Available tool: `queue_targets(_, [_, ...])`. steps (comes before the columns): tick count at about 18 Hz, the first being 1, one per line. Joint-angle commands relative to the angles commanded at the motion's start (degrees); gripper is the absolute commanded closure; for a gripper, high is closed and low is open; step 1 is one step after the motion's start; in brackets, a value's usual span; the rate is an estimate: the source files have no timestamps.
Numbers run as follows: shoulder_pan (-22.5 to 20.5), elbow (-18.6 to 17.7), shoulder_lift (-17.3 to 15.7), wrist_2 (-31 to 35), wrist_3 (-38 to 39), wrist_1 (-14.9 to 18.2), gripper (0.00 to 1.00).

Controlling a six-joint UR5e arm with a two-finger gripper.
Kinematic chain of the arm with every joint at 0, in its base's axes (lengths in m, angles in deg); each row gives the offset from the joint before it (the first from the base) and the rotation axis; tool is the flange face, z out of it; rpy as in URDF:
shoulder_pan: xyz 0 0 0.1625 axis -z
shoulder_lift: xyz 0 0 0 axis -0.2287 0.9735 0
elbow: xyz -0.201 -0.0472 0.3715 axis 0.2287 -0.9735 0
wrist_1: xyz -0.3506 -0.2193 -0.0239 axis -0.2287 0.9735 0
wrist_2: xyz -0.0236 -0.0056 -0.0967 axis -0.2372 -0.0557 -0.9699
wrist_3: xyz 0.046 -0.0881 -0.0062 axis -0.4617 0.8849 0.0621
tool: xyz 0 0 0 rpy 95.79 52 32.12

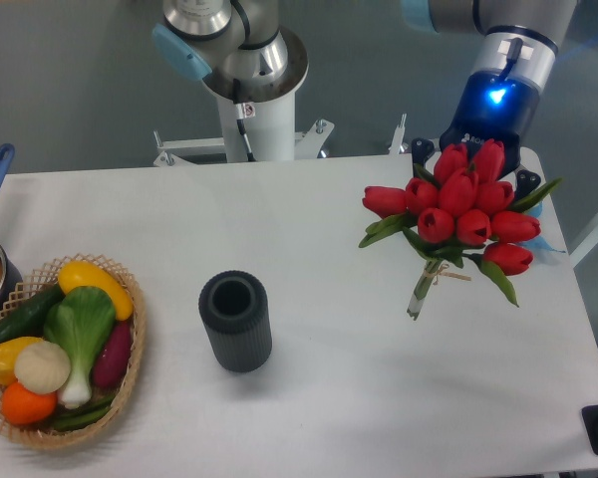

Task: Place the flowers on the table
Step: 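Hold the red tulip bouquet by its stems and lift it slightly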

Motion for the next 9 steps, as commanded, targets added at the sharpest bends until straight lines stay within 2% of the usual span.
queue_targets(3, [0.18, 0.34, 0.00, 0.26, 0.17, 0.09, 0.60])
queue_targets(9, [0.35, 0.35, -0.44, 6.67, 0.18, 0.09, 0.60])
